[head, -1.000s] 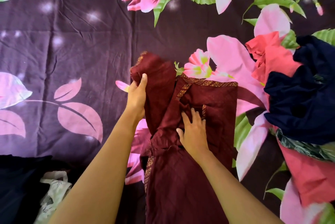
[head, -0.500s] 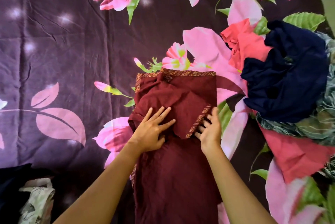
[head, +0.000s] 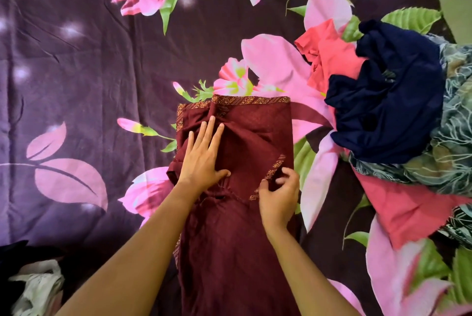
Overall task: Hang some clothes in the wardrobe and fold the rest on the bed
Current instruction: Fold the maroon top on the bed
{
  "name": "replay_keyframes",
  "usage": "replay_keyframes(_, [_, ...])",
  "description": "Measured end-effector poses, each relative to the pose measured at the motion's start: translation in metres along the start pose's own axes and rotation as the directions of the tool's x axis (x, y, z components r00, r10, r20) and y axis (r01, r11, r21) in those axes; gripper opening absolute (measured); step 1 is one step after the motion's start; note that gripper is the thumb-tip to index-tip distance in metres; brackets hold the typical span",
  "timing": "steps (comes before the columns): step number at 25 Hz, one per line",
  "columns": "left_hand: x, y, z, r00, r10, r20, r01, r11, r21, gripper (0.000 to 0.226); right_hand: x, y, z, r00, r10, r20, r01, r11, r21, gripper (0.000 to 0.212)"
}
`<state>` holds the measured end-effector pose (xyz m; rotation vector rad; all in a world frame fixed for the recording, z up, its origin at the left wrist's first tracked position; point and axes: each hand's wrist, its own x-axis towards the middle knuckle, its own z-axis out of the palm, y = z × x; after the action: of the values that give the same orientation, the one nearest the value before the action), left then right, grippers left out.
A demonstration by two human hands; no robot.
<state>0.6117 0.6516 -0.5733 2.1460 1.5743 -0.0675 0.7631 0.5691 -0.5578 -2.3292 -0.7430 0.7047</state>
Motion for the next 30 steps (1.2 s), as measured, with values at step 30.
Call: replay_keyframes(30, [-0.193,0.029,0.081,0.991,0.032,0.129,-0.029,0.999,-0.021,0.073,-0.052,0.098,-0.065,0.464,-0.311,0.829,0.86,0.382,-0.338,0.076])
